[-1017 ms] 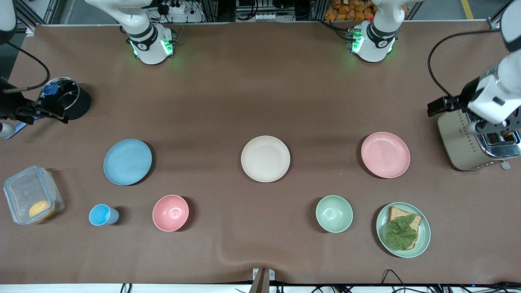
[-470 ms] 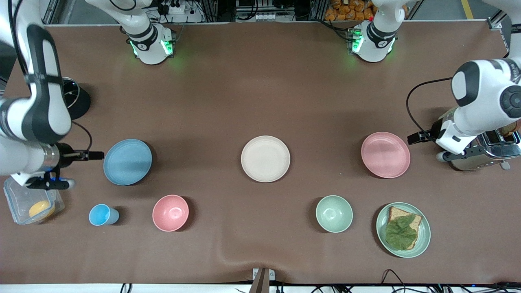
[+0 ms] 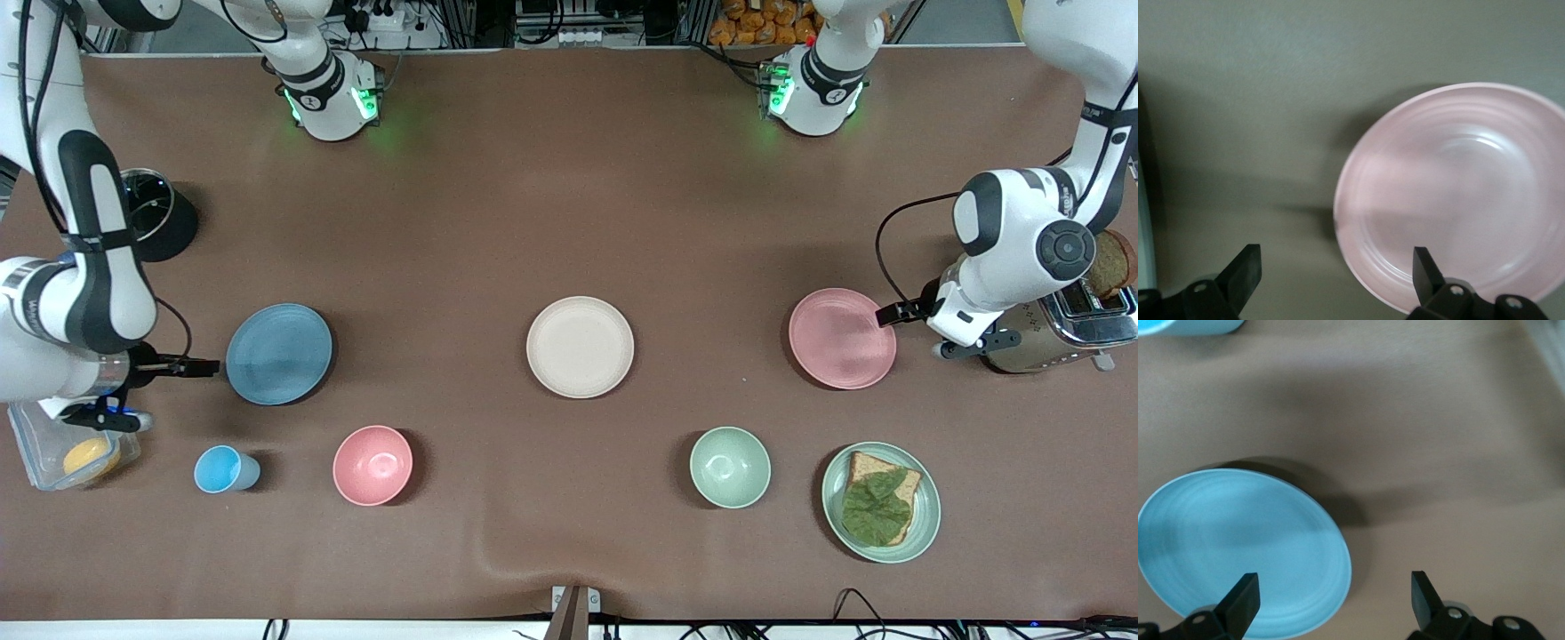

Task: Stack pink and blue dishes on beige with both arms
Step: 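Grip the blue plate with the right gripper while the left gripper grips pink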

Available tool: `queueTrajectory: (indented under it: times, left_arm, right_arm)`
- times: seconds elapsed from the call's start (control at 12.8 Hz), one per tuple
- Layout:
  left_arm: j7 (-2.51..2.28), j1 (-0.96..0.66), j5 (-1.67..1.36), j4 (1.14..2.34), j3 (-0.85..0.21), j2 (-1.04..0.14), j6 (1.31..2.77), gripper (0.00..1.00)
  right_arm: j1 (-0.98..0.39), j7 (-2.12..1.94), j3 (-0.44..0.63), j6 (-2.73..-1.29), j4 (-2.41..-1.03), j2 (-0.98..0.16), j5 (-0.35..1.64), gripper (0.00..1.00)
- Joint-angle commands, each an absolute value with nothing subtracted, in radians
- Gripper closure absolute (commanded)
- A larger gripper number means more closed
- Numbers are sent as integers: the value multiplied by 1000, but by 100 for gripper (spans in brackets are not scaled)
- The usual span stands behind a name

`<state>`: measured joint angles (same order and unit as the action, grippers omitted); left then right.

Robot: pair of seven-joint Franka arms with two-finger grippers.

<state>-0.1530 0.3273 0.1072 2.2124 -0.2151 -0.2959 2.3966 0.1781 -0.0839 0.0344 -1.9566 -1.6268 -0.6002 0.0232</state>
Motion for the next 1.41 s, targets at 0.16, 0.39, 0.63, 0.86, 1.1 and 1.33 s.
queueTrajectory:
  times: [0.16,0.39,0.63,0.86,1.1,1.33]
  left_arm:
    - [-149,368,129,2217,-224,-359,2456,0]
    - [-149,370,129,2217,-224,-391,2490,11]
    - [-152,373,129,2210,-224,-416,2502,37]
    - [-160,373,129,2206,-224,-420,2503,85]
    - [-153,383,120,2204,-230,-378,2502,100]
    - [-149,383,100,2206,-294,-280,2470,100]
  right_arm:
    - [172,-71,28,-2292,-1995,-424,34,0]
    - [173,-69,28,-2500,-2143,-419,34,0]
    - [176,-64,26,-2510,-2135,-437,34,0]
    - [176,-64,26,-2511,-2129,-448,34,51]
    - [172,-77,28,-2513,-2128,-456,34,100]
    - [173,-83,28,-2513,-2128,-459,31,100]
